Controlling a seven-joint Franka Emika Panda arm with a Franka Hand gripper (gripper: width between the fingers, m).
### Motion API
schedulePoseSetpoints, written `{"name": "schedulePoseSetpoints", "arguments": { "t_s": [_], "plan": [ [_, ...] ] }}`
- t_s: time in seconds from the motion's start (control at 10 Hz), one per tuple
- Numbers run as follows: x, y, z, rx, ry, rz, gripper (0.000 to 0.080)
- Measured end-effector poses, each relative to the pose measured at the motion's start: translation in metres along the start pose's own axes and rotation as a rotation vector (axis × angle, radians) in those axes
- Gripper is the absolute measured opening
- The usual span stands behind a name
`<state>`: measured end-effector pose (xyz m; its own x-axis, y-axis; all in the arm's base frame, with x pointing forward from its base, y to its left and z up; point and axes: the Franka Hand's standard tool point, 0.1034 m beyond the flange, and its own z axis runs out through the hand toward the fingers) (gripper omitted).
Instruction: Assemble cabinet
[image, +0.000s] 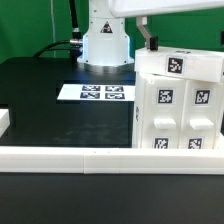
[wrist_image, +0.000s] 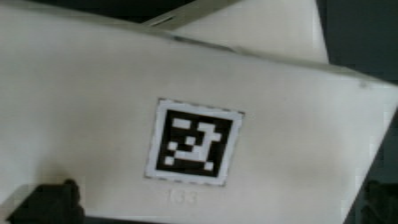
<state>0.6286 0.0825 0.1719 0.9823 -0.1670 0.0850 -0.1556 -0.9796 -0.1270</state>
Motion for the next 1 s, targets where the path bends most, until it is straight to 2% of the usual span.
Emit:
{"name": "schedulePoseSetpoints", "arguments": {
  "t_s": [0.4, 0.7, 1.0],
  "plan": [
    [-0.0050, 0.0068, 0.0031, -0.019, -0.035, -0.433, 0.0797],
    [-0.0061, 0.0044, 0.0032, -0.026, -0.041, -0.558, 0.0797],
    [-0.0059, 0.0099, 0.0039, -0.052, -0.053, -0.767, 0.0797]
  ]
}}
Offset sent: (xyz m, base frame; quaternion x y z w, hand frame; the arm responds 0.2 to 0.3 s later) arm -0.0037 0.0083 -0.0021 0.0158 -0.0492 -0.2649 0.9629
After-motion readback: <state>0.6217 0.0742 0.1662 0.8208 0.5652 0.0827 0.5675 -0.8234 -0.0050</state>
